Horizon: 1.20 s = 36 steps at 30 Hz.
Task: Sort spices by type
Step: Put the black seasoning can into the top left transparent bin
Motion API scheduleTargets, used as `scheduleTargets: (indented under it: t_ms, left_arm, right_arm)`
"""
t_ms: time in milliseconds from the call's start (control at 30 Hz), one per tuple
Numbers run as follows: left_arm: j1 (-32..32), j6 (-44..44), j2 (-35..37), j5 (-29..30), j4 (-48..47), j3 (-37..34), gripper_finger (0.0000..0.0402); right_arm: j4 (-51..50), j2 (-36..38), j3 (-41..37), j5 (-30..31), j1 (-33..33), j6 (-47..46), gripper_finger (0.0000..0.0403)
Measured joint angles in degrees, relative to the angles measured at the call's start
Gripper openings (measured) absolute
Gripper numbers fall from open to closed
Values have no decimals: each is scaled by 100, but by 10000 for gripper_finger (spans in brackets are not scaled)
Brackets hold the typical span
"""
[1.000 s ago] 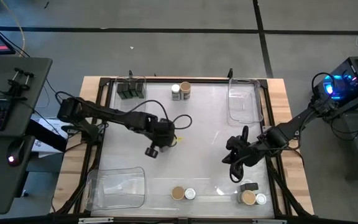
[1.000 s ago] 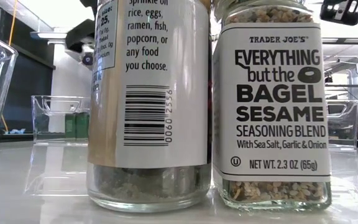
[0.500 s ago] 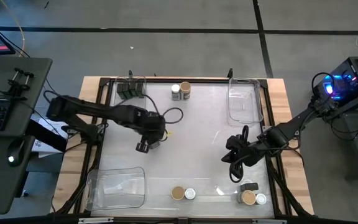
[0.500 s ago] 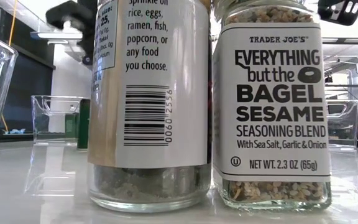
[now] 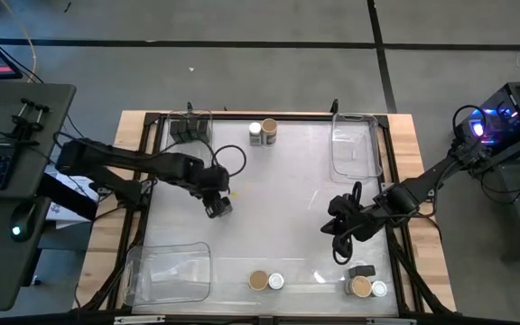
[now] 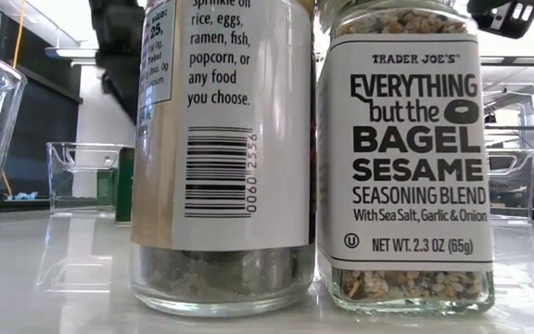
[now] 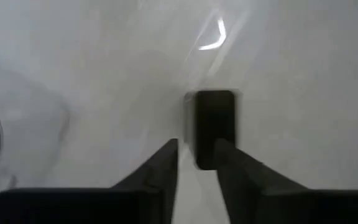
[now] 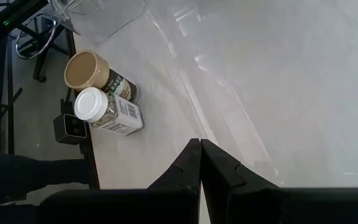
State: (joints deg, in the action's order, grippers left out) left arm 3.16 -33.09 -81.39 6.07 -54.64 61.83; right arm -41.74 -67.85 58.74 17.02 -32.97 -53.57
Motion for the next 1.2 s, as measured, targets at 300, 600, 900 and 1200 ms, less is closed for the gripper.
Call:
scheduleTargets:
  t_ms: [300, 600, 900, 1200]
  left_arm:
    - [-287, -156, -462, -752, 230, 131, 251]
    - [-96, -98, -904, -712, 177, 290, 294]
    - [-7, -486, -1734, -441, 138, 288, 294]
    - [-14, -528, -1875, -411, 188, 288, 229]
  right_arm:
    - [0, 0, 0, 0, -2, -36, 0]
    - [0, 0, 0, 0, -2, -54, 0]
    - [1, 0, 0, 0, 0, -56, 0]
    - [2, 0, 0, 0, 0, -47, 0]
